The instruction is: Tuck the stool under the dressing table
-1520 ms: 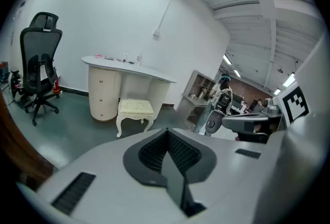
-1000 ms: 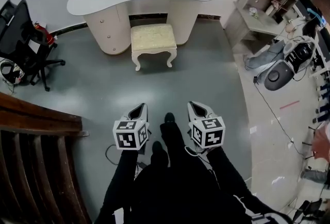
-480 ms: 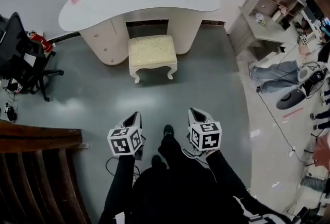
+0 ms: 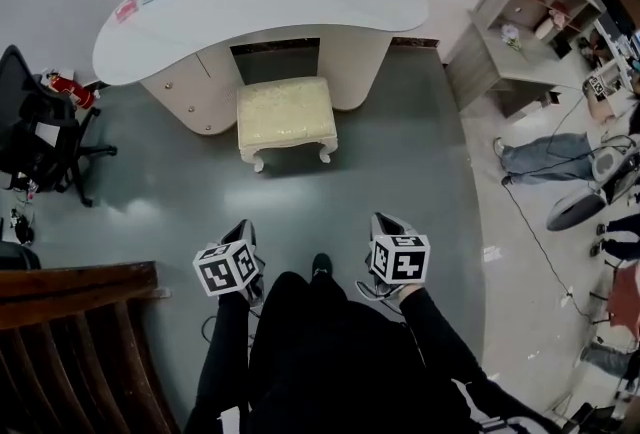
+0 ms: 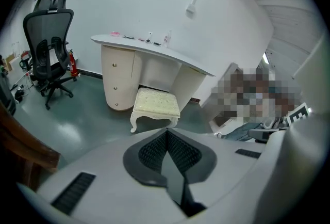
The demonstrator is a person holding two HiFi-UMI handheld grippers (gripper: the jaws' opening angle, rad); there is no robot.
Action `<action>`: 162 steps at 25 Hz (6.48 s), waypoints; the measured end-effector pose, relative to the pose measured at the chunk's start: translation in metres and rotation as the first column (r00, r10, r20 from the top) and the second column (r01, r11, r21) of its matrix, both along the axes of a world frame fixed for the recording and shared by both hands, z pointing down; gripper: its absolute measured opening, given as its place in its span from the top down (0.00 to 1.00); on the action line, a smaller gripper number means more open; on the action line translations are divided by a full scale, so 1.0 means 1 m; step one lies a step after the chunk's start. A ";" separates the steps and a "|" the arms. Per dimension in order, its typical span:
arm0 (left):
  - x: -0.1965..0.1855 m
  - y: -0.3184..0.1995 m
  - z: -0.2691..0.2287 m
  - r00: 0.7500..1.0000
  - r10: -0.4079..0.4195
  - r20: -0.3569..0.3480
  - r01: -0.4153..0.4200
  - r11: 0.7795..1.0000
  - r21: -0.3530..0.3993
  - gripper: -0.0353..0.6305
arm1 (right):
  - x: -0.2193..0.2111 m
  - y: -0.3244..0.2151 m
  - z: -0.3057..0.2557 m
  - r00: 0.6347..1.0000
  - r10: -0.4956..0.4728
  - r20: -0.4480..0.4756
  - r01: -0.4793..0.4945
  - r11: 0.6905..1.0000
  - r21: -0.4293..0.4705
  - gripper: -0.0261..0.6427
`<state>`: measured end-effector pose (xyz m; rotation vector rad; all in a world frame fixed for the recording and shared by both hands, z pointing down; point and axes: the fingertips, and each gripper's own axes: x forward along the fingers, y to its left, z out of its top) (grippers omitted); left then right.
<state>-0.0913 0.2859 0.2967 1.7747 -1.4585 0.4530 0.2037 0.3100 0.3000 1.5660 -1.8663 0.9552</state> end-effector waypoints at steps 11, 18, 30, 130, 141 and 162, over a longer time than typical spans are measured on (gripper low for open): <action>-0.009 -0.055 0.040 0.999 -0.022 0.034 0.026 0.993 -0.111 0.94 | -0.013 -0.058 0.035 0.999 0.018 0.045 -0.014 0.995 -0.100 0.95; -0.022 -0.101 0.085 0.999 -0.024 0.027 0.029 0.976 -0.217 0.94 | -0.026 -0.106 0.076 0.995 0.074 0.070 -0.058 0.977 -0.204 0.95; -0.035 -0.164 0.195 0.996 -0.081 0.020 0.083 0.918 -0.387 0.94 | -0.053 -0.176 0.167 0.997 0.077 -0.006 -0.074 0.934 -0.350 0.95; -0.013 -0.357 0.366 1.000 0.001 -0.029 -0.013 0.899 -0.437 0.94 | -0.094 -0.363 0.340 0.999 -0.030 -0.029 0.015 0.912 -0.409 0.95; -0.023 -0.311 0.343 0.999 -0.017 -0.032 0.004 0.920 -0.392 0.94 | -0.105 -0.315 0.333 0.999 -0.009 0.053 0.030 0.912 -0.409 0.95; -0.029 -0.225 0.301 1.000 0.000 -0.030 -0.011 0.927 -0.375 0.94 | -0.114 -0.245 0.278 0.977 -0.212 0.014 0.207 0.934 -0.290 0.95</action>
